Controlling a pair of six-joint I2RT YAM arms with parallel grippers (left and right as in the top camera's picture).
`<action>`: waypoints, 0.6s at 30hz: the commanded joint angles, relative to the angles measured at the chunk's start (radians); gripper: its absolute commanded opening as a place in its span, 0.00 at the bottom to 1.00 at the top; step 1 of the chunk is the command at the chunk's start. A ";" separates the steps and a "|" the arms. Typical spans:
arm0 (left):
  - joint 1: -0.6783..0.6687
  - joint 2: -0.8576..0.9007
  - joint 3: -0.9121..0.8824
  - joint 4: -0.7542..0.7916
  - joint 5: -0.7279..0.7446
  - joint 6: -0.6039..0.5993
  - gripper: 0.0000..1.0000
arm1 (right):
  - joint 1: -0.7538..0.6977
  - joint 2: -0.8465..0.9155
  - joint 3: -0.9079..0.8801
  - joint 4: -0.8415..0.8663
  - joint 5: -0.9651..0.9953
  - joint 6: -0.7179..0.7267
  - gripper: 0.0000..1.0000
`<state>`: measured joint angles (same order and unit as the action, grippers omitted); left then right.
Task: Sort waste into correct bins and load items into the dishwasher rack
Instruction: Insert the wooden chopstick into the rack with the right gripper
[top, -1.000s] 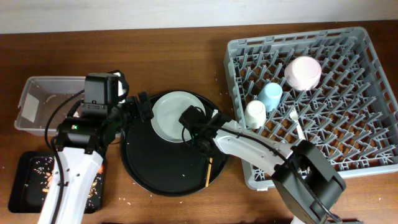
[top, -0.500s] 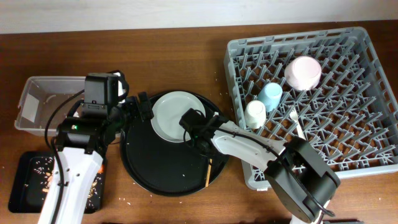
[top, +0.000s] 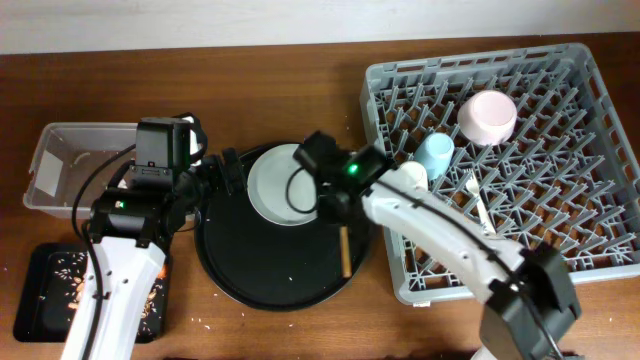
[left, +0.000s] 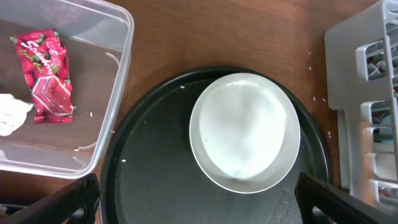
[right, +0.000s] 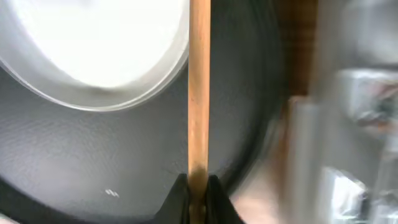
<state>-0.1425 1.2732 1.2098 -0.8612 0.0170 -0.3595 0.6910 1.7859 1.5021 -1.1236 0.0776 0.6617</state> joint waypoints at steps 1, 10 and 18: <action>0.002 -0.008 0.015 0.003 -0.014 0.001 0.99 | -0.113 -0.064 0.145 -0.161 0.207 -0.219 0.04; 0.002 -0.008 0.015 0.003 -0.014 0.002 0.99 | -0.567 -0.058 0.190 -0.290 0.328 -0.660 0.04; 0.002 -0.008 0.015 0.003 -0.014 0.001 0.99 | -0.692 0.053 0.185 -0.195 0.217 -0.740 0.04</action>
<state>-0.1425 1.2732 1.2098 -0.8604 0.0170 -0.3595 0.0032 1.8153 1.6848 -1.3205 0.3111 -0.0597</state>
